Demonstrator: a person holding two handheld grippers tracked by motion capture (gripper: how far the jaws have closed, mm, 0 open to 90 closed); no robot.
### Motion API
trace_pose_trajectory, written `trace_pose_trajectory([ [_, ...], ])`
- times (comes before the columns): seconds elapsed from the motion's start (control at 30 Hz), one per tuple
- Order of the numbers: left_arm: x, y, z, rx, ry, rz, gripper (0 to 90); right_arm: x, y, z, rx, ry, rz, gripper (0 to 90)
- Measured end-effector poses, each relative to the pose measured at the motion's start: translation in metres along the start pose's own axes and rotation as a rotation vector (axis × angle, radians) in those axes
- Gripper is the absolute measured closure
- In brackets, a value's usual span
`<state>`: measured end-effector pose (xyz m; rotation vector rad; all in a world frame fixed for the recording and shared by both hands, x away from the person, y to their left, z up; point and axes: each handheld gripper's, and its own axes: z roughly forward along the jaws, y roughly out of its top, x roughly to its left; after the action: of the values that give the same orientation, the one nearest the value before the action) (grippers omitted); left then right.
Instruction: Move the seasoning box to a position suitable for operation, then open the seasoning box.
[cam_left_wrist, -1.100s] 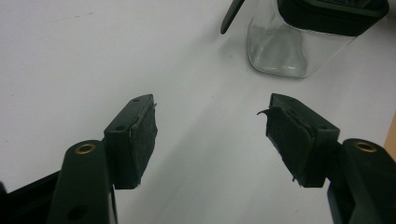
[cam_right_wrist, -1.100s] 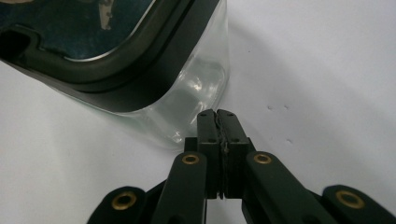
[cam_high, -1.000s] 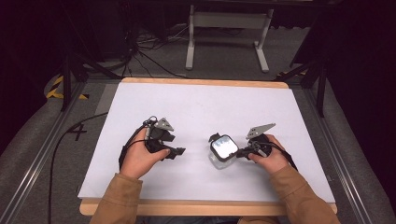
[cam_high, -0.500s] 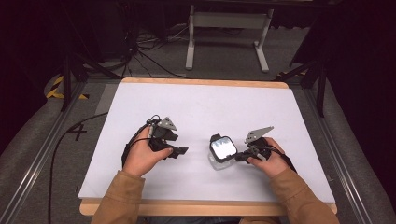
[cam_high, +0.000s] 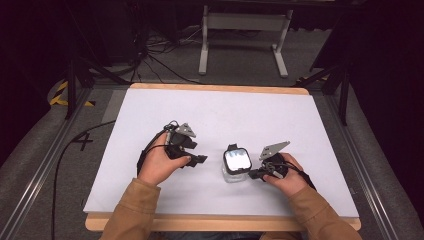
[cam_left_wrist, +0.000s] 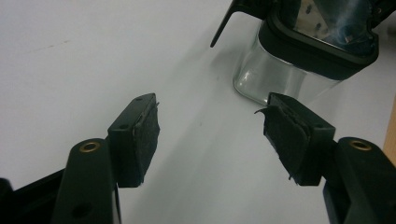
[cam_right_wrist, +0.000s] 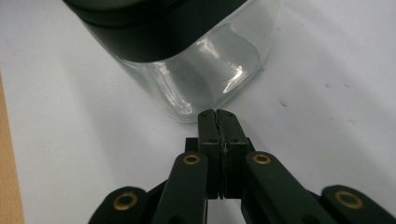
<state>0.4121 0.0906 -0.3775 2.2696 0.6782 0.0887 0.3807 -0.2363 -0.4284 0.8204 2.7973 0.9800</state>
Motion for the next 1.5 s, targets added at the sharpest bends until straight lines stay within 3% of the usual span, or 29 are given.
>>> trace_pose_trajectory([
  [0.2, 0.002, 0.003, 0.002, -0.002, -0.003, 0.011, 35.9, 0.005, 0.0, 0.003, 0.003, 0.004, -0.006, 90.0],
  [0.47, 0.003, 0.006, 0.003, -0.038, -0.004, -0.005, 35.7, 0.009, 0.0, 0.003, -0.001, 0.01, -0.014, 90.0],
  [0.63, 0.001, 0.012, -0.001, -0.076, -0.035, 0.009, 43.3, 0.009, -0.001, -0.005, -0.032, 0.001, -0.008, 90.0],
  [0.73, -0.001, 0.02, -0.007, -0.114, -0.07, 0.021, 54.1, 0.007, -0.003, -0.018, -0.067, -0.02, 0.006, 90.0],
  [0.77, -0.001, 0.022, -0.008, -0.124, -0.084, 0.017, 62.7, 0.006, -0.005, -0.024, -0.084, -0.03, 0.01, 90.0],
  [0.87, -0.003, 0.033, -0.008, -0.152, -0.117, 0.023, 69.6, 0.004, -0.007, -0.03, -0.099, -0.042, 0.018, 90.0],
  [0.97, -0.004, 0.044, -0.004, -0.168, -0.14, 0.023, 69.6, 0.003, -0.012, -0.037, -0.114, -0.054, 0.04, 90.0],
  [1.17, -0.004, 0.057, 0.011, -0.162, -0.167, 0.022, 71.4, 0.001, -0.017, -0.045, -0.132, -0.071, 0.059, 90.0],
  [1.33, -0.004, 0.064, 0.026, -0.144, -0.186, 0.032, 84.2, 0.002, -0.022, -0.05, -0.148, -0.075, 0.074, 90.0],
  [1.43, -0.005, 0.067, 0.034, -0.124, -0.195, 0.031, 82.5, 0.002, -0.026, -0.052, -0.154, -0.08, 0.083, 90.0],
  [1.5, -0.006, 0.068, 0.039, -0.119, -0.18, 0.03, 82.3, 0.002, -0.028, -0.054, -0.159, -0.081, 0.088, 90.0],
])
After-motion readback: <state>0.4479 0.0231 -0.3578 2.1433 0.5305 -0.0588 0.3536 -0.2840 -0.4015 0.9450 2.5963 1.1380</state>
